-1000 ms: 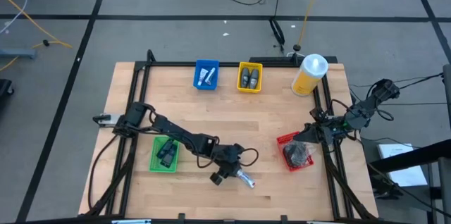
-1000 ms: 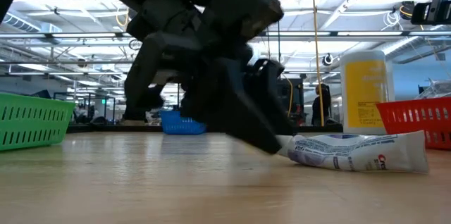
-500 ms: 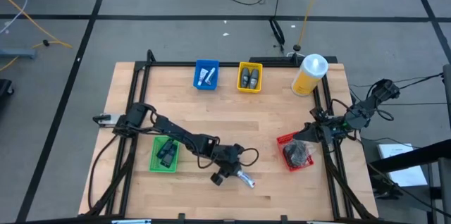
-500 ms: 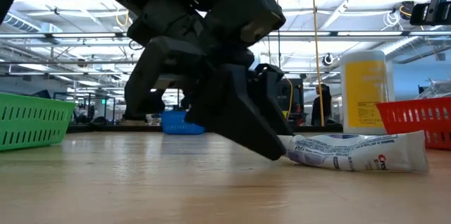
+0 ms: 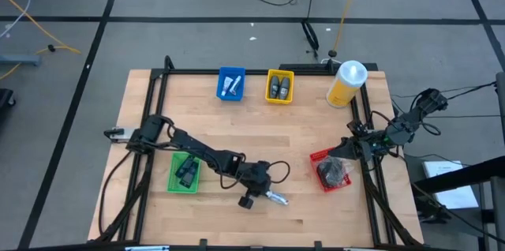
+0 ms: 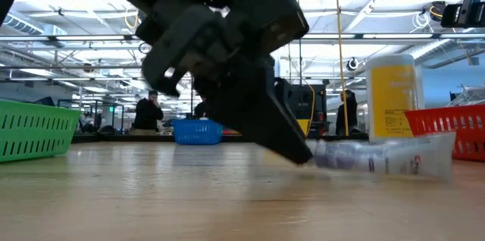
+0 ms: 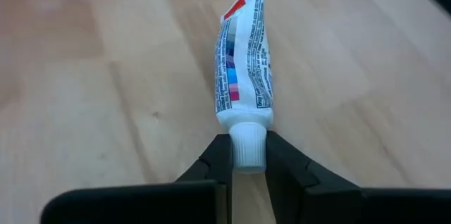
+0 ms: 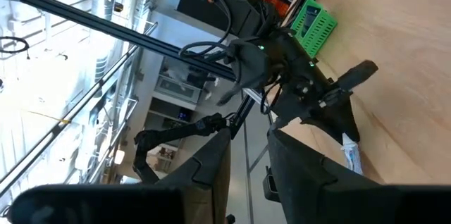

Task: Pick & Place Travel size toiletries
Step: Put the white toothpaste into the blue basket, then return to Home Position

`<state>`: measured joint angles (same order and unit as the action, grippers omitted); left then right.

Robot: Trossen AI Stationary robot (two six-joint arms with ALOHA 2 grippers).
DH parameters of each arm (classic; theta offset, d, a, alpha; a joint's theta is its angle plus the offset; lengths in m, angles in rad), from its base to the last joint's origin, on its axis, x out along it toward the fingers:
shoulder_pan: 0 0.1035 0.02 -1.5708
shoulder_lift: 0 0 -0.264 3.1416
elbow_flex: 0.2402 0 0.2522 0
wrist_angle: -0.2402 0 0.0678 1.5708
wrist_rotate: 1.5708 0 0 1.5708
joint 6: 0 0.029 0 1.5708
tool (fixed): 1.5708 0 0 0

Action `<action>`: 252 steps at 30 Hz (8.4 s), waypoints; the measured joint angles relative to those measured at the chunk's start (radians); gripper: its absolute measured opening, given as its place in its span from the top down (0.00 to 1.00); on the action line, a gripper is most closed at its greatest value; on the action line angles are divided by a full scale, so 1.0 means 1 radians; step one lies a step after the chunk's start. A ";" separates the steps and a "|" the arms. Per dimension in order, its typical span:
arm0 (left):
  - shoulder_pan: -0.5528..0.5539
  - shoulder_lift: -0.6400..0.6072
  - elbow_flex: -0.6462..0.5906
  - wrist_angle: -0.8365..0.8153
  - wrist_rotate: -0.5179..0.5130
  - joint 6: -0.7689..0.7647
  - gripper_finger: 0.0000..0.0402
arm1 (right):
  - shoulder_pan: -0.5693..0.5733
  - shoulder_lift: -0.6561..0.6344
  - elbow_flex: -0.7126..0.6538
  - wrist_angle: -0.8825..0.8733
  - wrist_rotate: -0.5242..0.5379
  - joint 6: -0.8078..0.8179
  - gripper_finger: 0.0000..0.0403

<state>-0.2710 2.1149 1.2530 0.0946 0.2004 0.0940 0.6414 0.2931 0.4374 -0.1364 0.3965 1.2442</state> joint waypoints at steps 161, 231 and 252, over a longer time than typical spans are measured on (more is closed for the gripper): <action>0.056 -2.109 -1.085 -0.303 -0.410 -0.239 0.99 | -0.415 -0.231 -0.078 0.393 -0.376 -1.074 0.78; 0.107 -2.109 -1.084 -0.533 -0.412 -0.309 0.98 | -0.415 -0.290 -0.423 0.236 -0.135 -0.943 0.78; 0.107 -2.109 -1.084 -0.533 -0.412 -0.307 0.98 | -0.415 -0.290 -0.423 0.236 -0.136 -0.943 0.78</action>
<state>-0.1638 0.0063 0.1688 -0.4385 -0.2111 -0.2131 0.2260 0.0029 0.0139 0.0998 0.2604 0.3014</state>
